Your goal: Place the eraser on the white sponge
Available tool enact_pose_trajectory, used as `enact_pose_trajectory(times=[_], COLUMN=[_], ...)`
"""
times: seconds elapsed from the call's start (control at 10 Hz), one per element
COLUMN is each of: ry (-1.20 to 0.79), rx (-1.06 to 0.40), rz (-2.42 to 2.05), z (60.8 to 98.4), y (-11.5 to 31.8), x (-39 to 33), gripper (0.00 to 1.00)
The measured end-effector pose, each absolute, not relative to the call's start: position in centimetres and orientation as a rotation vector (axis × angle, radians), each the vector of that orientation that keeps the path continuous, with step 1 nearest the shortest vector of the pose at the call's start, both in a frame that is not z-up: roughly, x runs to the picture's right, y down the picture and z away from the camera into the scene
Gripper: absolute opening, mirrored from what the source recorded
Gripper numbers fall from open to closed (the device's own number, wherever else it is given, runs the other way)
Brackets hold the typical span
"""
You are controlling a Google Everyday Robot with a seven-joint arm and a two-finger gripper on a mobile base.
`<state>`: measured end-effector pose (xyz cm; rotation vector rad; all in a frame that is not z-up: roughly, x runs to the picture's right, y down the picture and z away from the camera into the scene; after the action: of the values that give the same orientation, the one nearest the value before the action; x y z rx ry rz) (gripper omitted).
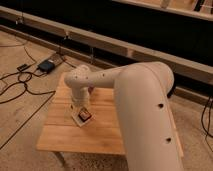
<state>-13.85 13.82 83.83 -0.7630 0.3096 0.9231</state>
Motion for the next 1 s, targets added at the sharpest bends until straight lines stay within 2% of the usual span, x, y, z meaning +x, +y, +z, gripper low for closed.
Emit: enact_pose_trajectory(times=[0.1,0.5,0.7,0.8,1.0], ry=[0.307,0.309,0.308,0.309,0.308], rx=[-0.767,-0.776,-0.774,-0.773,-0.769], rz=[0.916,0.871,0.862,0.857,0.857], z=[83.8,83.8,83.8,83.9,83.9], y=[14.0,14.9,15.0,15.1,15.0], x=[-14.0,-14.7,-14.9,-15.0,-15.0], gripper=[0.18,0.60,0.76,0.80,0.80])
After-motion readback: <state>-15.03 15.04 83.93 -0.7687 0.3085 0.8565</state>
